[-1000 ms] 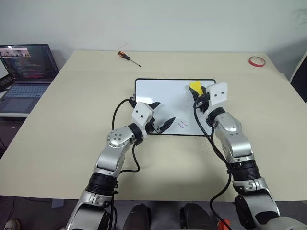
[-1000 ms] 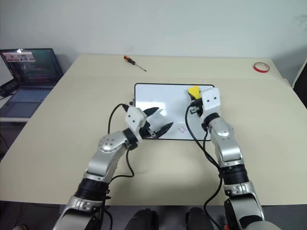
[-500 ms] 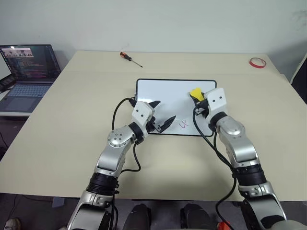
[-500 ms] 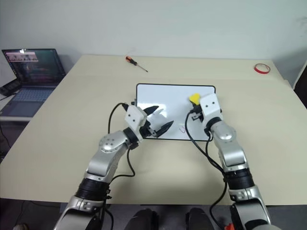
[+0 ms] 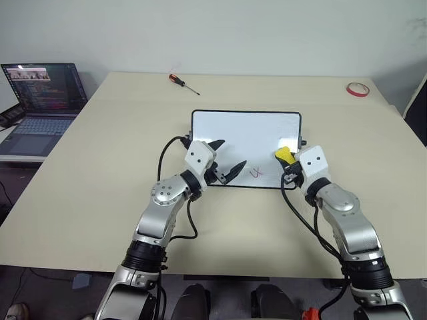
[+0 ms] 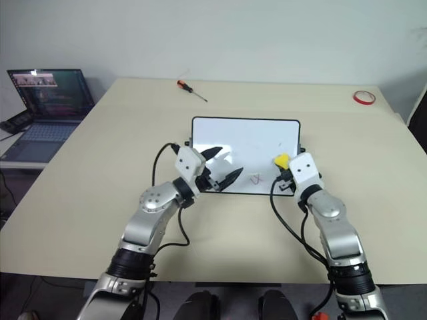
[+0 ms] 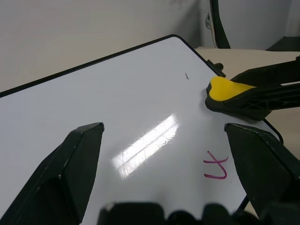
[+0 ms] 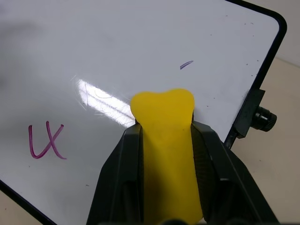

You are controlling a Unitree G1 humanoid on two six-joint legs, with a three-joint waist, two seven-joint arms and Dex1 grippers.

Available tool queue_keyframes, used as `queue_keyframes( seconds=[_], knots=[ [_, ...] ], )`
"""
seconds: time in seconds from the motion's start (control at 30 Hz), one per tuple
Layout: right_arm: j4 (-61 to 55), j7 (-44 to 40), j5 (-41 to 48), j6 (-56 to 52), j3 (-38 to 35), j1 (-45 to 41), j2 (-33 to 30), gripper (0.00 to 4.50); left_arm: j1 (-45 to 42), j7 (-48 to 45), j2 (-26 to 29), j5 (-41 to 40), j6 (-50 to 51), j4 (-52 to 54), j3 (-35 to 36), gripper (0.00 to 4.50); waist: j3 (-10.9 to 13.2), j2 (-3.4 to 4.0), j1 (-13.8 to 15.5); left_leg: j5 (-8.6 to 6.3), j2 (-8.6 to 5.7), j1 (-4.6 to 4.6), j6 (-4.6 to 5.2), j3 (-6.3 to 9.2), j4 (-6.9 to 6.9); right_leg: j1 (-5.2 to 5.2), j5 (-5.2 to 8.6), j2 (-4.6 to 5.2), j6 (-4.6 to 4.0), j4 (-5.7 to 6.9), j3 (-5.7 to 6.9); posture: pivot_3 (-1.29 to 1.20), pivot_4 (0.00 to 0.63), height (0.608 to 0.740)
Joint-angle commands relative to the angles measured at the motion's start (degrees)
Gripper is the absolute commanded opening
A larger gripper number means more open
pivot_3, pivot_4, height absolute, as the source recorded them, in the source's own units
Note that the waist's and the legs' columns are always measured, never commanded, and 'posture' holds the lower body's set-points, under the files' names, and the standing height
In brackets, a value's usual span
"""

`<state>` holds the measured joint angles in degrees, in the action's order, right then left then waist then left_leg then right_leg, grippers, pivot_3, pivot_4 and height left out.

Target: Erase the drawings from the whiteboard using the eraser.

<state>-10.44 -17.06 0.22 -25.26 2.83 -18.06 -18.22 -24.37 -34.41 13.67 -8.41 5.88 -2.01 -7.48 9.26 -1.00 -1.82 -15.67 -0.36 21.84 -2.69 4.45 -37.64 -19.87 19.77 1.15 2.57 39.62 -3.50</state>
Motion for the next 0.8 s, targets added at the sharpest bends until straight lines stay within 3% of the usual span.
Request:
queue_keyframes(
  seconds=[0.03, 0.23, 0.43, 0.8],
  knots=[
    [2.4, 1.4, 0.9, 4.7, -1.8, -4.2, 1.9, 1.06, -1.4, -0.1, -0.4, -0.3, -1.0, 1.1, 0.1, 4.5, 0.0, 0.01, -0.3, 0.0, 0.0, 0.01, 0.0, -0.03, -0.04, -0.02, 0.0, 0.0, 0.01, 0.04, -0.03, 0.0, 0.15, 0.74],
    [9.4, 2.7, 0.0, 10.9, -1.3, -10.6, 3.6, 1.06, -1.2, 0.0, -0.3, -0.1, -0.9, 1.2, 0.2, 4.5, 0.1, 0.03, -0.4, 0.0, 0.03, 0.2, 0.01, -0.07, -0.08, -0.31, 0.0, -0.01, 0.01, 0.15, -0.07, 0.0, 0.15, 0.74],
    [15.9, 3.2, -4.0, 6.8, 0.8, -13.3, 1.7, 1.06, -0.6, 0.4, 0.4, -0.1, -0.5, 2.3, 0.7, 4.5, 0.1, 0.03, -0.1, -0.01, 0.03, 0.34, 0.01, -0.05, -0.08, -0.36, 0.0, 0.02, 0.01, 0.01, -0.07, 0.0, 0.15, 0.74],
    [3.4, -0.3, -3.1, -3.5, 0.8, -1.5, -0.7, 1.06, 0.2, 1.1, 0.1, -0.1, 0.3, 3.6, 0.5, 4.5, 0.1, -0.01, 0.0, -0.01, 0.02, 0.16, 0.01, 0.02, -0.2, -0.13, 0.0, 0.04, 0.01, 0.14, -0.03, 0.0, 0.15, 0.74]
  ],
)
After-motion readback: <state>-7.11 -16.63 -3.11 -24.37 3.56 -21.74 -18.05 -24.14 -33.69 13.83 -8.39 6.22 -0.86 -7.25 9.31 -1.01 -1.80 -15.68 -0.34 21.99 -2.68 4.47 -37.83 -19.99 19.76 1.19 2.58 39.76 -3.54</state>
